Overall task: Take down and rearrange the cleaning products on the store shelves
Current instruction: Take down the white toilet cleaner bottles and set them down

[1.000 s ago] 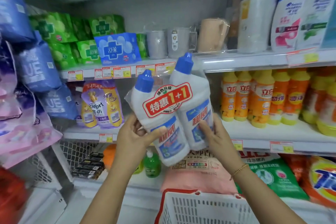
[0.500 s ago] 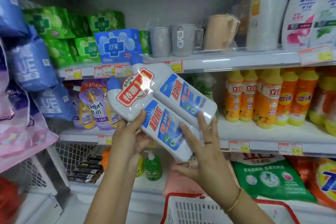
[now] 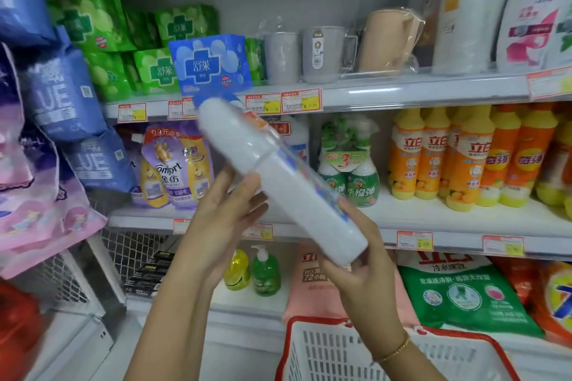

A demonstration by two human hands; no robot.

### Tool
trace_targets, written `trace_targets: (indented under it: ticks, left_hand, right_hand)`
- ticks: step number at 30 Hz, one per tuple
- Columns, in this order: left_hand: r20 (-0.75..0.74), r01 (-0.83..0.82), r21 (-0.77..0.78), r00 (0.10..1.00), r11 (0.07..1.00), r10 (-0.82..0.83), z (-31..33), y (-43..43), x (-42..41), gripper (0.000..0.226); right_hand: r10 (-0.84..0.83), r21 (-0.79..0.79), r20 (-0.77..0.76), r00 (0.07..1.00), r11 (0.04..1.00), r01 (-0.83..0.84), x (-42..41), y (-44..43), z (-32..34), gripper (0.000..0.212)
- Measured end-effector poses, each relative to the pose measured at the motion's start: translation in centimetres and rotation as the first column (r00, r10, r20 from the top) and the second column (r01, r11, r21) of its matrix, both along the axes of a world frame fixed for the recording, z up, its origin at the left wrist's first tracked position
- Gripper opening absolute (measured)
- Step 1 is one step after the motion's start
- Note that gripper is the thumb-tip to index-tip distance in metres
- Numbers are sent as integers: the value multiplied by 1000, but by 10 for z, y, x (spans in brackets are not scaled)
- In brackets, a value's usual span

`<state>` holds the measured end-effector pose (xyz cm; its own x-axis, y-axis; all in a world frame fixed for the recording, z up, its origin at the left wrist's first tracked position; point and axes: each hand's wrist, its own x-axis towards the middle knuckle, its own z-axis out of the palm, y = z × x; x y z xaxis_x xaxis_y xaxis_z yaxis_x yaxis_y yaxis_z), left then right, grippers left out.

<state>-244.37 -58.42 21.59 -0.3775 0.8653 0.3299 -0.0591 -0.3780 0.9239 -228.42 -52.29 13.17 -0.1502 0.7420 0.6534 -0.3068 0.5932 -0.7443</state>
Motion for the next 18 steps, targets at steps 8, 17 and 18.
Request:
trace_targets:
  ticks: [8, 17, 18]
  left_hand:
    - [-13, 18, -208, 1000, 978, -21, -25, 19, -9, 82]
    - [144, 110, -43, 984, 993, -102, -24, 18, -19, 34]
    - [148, 137, -42, 980, 990, -130, -24, 19, -17, 36]
  right_hand:
    - [315, -509, -298, 901, 746, -430, 15, 11, -4, 61]
    - [474, -616, -482, 737, 415, -669, 45, 31, 15, 78]
    - [474, -651, -420, 774, 436, -621, 49, 33, 25, 68]
